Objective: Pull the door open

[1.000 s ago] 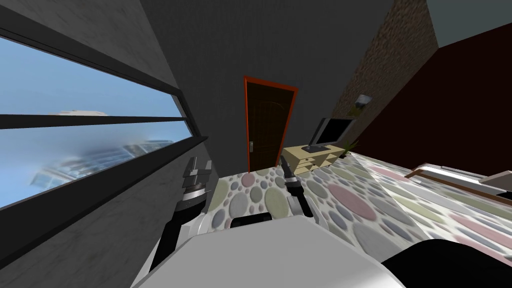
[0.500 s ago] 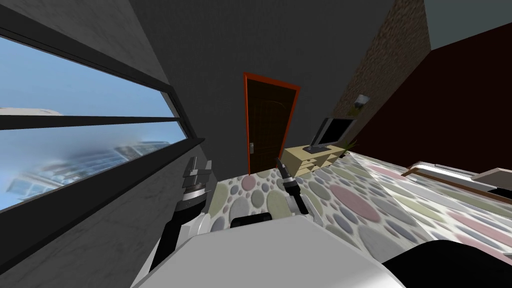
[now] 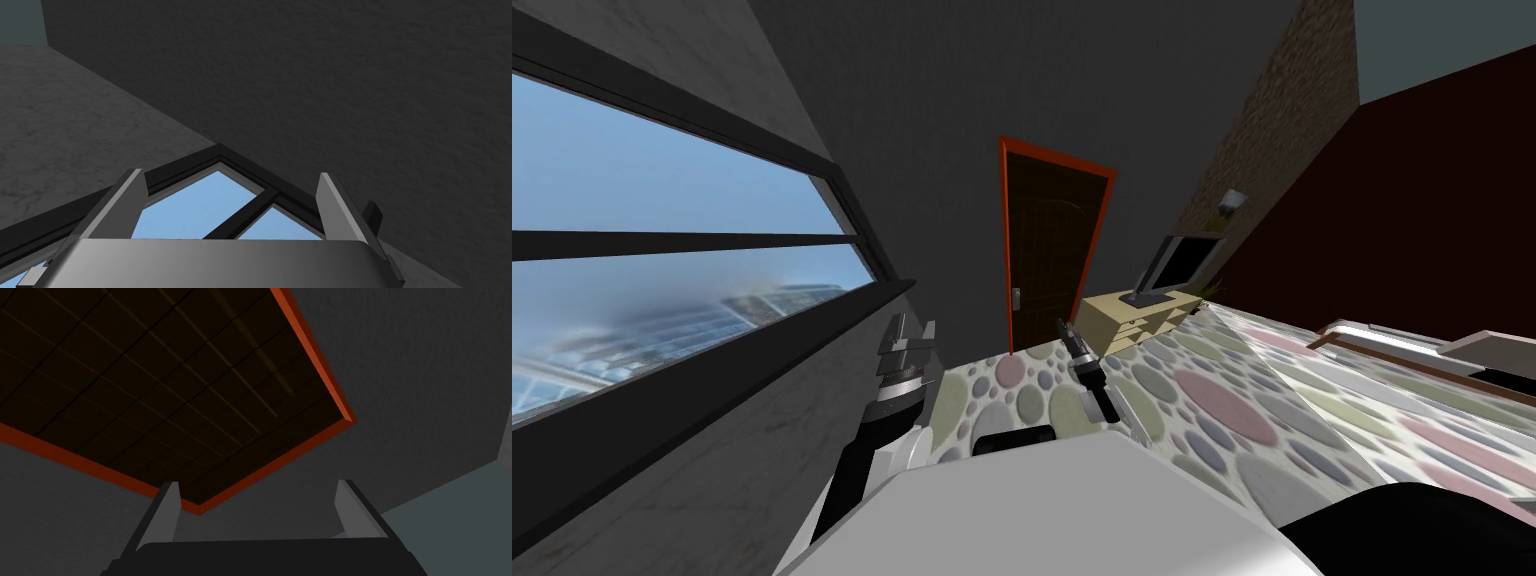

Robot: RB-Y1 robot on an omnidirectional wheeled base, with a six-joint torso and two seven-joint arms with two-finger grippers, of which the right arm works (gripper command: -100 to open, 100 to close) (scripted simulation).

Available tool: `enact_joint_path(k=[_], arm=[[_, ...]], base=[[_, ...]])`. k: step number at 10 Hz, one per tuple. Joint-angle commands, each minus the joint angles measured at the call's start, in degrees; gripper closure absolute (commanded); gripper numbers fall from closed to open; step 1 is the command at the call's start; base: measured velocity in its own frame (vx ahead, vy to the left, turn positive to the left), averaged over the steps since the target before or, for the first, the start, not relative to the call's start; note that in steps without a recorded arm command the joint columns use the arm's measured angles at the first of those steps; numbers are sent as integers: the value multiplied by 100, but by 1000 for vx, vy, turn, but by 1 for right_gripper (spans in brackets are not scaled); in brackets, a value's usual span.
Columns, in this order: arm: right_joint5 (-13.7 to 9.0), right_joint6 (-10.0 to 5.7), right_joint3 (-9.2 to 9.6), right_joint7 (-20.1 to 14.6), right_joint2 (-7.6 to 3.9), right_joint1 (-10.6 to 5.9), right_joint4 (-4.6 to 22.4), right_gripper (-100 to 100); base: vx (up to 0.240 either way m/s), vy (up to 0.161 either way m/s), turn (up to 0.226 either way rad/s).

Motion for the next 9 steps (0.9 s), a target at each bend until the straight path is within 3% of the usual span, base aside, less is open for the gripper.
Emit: enact_joint_path(k=[1, 9], arm=[[195, 29, 20, 114, -9, -52, 102, -100], [1177, 45, 64, 685, 39, -430, 902, -100]], base=[[151, 78, -60], [128, 70, -51]])
